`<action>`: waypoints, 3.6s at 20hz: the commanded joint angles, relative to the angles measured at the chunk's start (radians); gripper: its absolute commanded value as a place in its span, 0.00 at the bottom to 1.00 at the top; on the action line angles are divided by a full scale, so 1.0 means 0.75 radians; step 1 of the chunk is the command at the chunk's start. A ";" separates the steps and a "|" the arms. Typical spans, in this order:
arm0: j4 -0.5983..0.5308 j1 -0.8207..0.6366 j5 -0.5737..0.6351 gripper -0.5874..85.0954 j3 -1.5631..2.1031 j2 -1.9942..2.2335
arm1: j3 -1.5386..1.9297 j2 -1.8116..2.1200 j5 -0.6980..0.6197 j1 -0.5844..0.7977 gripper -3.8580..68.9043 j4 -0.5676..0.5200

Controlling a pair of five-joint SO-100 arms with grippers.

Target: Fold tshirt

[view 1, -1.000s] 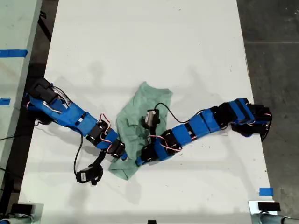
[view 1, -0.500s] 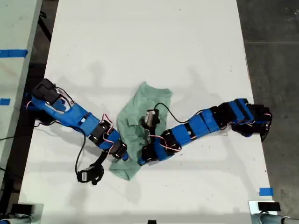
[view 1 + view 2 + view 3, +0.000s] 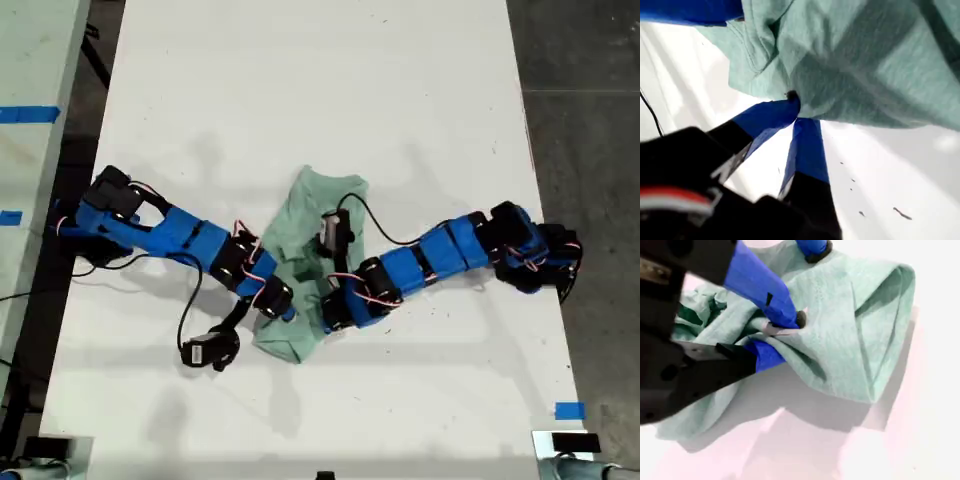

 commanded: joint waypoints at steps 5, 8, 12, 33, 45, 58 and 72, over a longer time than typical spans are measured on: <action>-0.025 -0.074 0.055 0.01 -0.139 -0.070 | 0.090 0.145 -0.027 0.049 0.03 0.080; -0.043 -0.049 0.025 0.01 -0.143 -0.119 | 0.094 0.076 0.031 0.006 0.03 -0.016; -0.098 0.002 -0.082 0.01 -0.143 -0.223 | 0.090 -0.022 0.182 -0.070 0.03 -0.086; -0.133 -0.022 -0.063 0.01 -0.170 -0.215 | -0.123 0.035 0.176 -0.041 0.53 0.166; -0.135 -0.025 -0.063 0.01 -0.182 -0.219 | -0.141 -0.477 0.112 0.037 0.21 -0.049; -0.135 -0.020 0.008 0.01 -0.247 -0.200 | -0.135 -0.180 0.080 -0.020 0.03 0.115; -0.215 0.016 0.282 0.01 -0.317 -0.035 | -0.104 0.262 0.031 -0.090 0.03 0.082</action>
